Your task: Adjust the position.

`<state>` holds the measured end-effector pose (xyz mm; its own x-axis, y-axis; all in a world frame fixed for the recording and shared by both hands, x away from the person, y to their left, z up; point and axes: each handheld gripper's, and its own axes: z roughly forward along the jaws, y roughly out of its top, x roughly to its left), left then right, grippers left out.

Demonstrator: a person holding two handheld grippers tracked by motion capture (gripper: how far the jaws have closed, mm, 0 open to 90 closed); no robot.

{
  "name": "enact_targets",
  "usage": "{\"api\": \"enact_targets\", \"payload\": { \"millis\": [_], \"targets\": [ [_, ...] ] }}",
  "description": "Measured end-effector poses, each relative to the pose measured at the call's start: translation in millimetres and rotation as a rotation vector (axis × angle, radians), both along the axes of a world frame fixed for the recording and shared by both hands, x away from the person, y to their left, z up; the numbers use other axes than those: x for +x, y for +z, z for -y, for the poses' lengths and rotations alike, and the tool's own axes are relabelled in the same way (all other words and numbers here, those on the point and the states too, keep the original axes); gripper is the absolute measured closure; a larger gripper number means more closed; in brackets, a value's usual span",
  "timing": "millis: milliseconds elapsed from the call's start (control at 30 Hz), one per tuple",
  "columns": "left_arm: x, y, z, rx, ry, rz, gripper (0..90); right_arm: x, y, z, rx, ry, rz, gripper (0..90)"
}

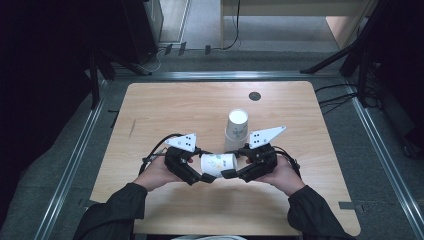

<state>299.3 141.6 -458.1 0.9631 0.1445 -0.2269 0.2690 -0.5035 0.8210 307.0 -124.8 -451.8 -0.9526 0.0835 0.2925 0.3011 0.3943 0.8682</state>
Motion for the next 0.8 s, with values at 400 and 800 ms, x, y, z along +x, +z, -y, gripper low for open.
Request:
{"api": "enact_targets", "payload": {
  "millis": [400, 800],
  "targets": [
    [0.5, 1.1, -1.2, -0.001, 0.005, 0.003, 22.1, -0.6, -0.5, -0.1, 0.001, -0.002, 0.014, 33.4],
    [7.1, 14.1, -17.3, -0.015, 0.036, -0.015, 22.0, -0.6, -2.9, 0.0, -0.034, -0.025, 0.044, 26.6]
  ]
}}
